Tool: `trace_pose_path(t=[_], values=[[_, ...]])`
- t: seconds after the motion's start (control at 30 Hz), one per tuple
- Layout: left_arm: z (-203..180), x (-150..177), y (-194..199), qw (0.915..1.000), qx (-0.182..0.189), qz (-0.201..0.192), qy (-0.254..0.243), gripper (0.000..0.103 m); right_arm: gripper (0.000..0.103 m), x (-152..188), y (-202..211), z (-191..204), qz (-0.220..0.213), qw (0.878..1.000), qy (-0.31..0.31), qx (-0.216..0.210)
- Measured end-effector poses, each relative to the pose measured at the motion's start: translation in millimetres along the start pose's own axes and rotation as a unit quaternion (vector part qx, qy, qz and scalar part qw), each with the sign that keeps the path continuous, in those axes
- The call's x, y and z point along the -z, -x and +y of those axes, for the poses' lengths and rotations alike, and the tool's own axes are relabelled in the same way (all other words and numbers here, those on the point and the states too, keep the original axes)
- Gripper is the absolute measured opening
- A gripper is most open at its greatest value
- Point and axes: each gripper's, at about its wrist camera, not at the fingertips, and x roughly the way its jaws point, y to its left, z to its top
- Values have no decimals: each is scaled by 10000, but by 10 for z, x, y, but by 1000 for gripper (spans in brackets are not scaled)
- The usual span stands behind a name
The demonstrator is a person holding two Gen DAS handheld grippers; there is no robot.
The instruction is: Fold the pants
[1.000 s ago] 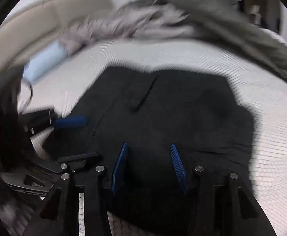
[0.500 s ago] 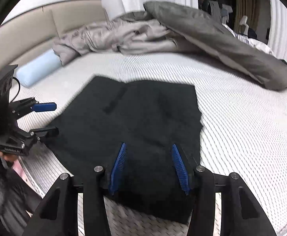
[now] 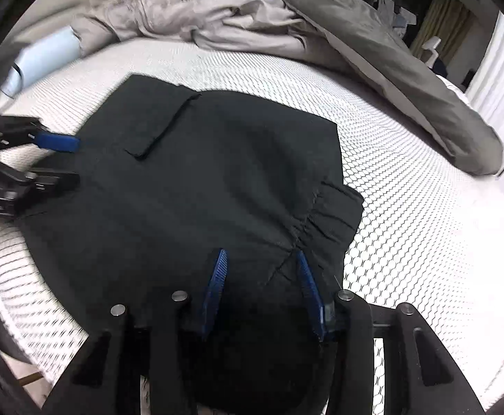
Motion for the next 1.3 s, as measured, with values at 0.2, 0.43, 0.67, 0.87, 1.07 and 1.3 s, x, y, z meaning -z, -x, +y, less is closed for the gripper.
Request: trace_pose_path(t=[0.2, 0.43, 0.67, 0.87, 1.07, 1.3], values=[[-4, -152, 270, 9985, 101, -522, 97, 52, 48, -414, 4, 110, -574, 9924, -575, -924], [58, -256, -237, 9998, 100, 98, 155, 49, 48, -663, -731, 513, 193, 9977, 338, -551], [264, -143, -102, 9992, -167, 110, 339, 45, 37, -468, -557, -14, 151, 9993, -246, -242], [168, -344, 167, 9990, 3, -391, 232, 41, 45, -759, -352, 20, -284, 9940, -697, -789], [150, -471, -375, 9997, 108, 215, -81, 40, 45, -1043, -913, 600, 452, 9977, -1, -497], [372, -226, -178, 9997, 150, 209, 20, 40, 44, -788, -830, 85, 645, 9975, -201, 191]])
